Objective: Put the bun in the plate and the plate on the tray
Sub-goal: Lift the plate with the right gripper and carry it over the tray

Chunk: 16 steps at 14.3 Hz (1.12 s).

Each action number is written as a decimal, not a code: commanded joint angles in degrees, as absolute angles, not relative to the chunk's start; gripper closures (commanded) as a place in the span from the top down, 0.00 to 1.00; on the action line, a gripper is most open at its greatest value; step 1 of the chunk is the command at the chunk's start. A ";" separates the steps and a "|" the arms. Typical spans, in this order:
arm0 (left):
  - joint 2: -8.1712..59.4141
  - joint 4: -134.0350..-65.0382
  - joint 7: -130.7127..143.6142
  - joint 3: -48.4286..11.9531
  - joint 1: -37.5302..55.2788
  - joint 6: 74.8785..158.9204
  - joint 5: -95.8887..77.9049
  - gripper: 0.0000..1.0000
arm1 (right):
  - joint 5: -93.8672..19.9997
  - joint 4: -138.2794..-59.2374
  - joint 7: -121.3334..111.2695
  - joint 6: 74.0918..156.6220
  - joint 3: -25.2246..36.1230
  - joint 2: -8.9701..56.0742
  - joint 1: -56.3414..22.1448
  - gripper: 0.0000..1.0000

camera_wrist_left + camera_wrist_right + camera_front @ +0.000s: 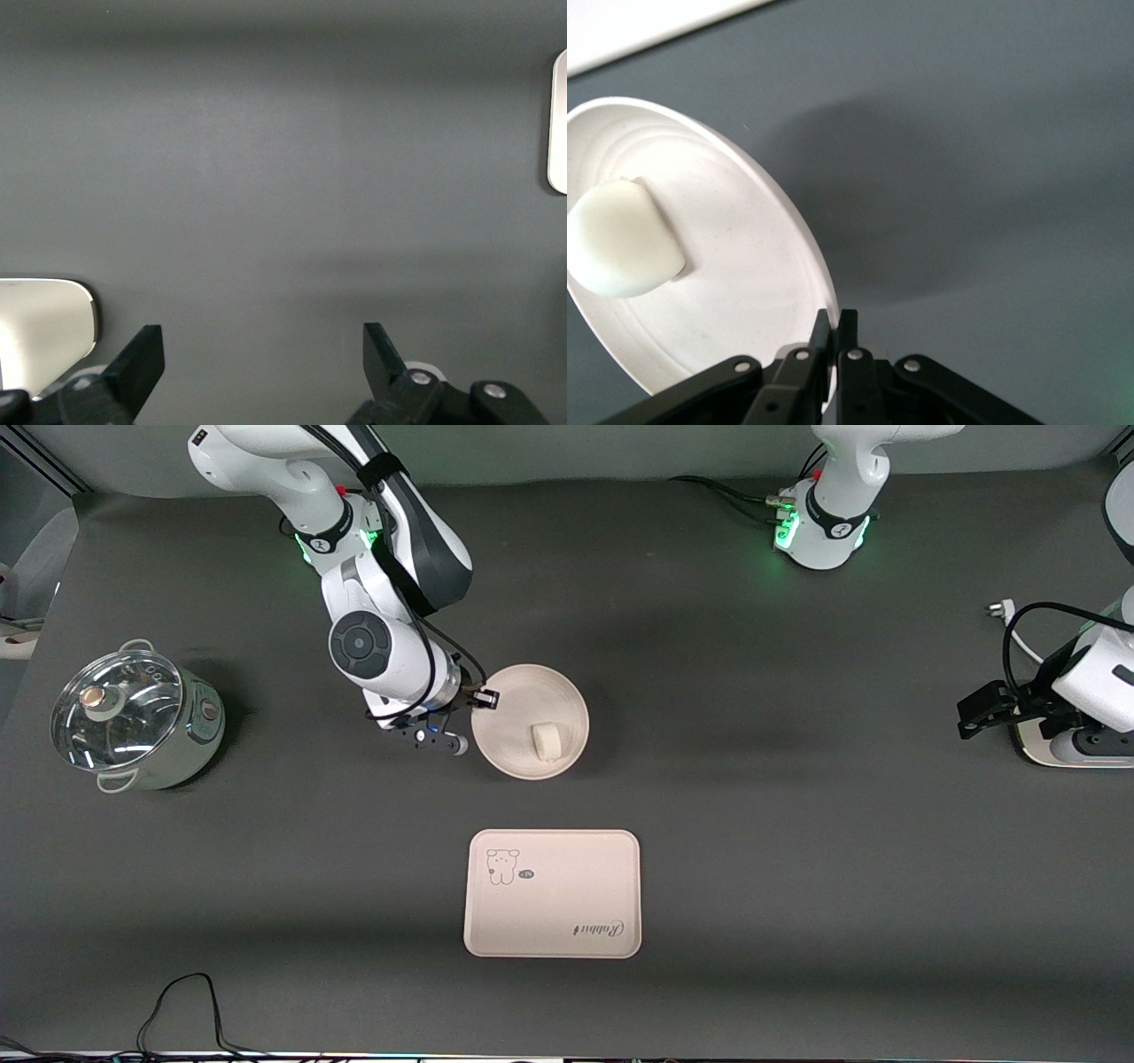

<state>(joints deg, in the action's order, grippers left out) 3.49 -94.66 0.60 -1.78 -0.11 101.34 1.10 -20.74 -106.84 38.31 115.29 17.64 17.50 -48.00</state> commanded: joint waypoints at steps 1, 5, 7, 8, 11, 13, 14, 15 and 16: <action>1.93 -96.06 1.41 -1.58 0.35 102.13 0.62 1.00 | -21.27 -97.76 37.35 113.55 17.75 23.45 -46.94 0.00; 1.85 -96.06 1.41 -1.67 0.35 102.39 0.70 1.00 | -22.24 -86.25 35.86 113.91 17.67 33.64 -43.34 0.00; 1.85 -96.06 1.41 -1.67 0.35 102.48 0.70 1.00 | -24.76 -82.37 35.68 114.61 17.32 37.60 -41.23 0.00; 1.85 -96.06 1.49 -1.76 0.44 102.48 0.70 1.00 | -27.05 -80.61 34.29 115.13 17.31 39.01 -40.26 0.00; 1.76 -95.98 1.41 -1.76 0.44 102.48 0.70 1.00 | -30.93 -79.37 32.96 117.23 17.32 41.48 -39.03 0.00; 1.76 -95.98 1.49 -1.76 0.44 102.39 0.70 1.00 | -31.46 -79.37 32.96 121.53 17.23 43.23 -39.11 0.00; 1.76 -95.98 1.49 -1.76 0.44 102.31 0.70 1.00 | -31.73 -79.28 32.96 123.99 17.14 44.46 -39.11 0.00; 1.76 -95.98 1.49 -1.76 0.44 102.39 0.70 1.00 | -32.69 -79.28 32.96 126.62 16.96 45.78 -39.11 0.00; 1.76 -95.89 1.49 -1.76 0.44 102.31 0.70 1.00 | -33.65 -79.10 33.05 129.52 16.88 47.27 -39.37 0.00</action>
<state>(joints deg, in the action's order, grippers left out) 3.23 -94.68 0.63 -1.94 -0.04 101.81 1.07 -30.85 -81.60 33.98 125.37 17.16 43.48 -39.37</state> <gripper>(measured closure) 0.000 0.952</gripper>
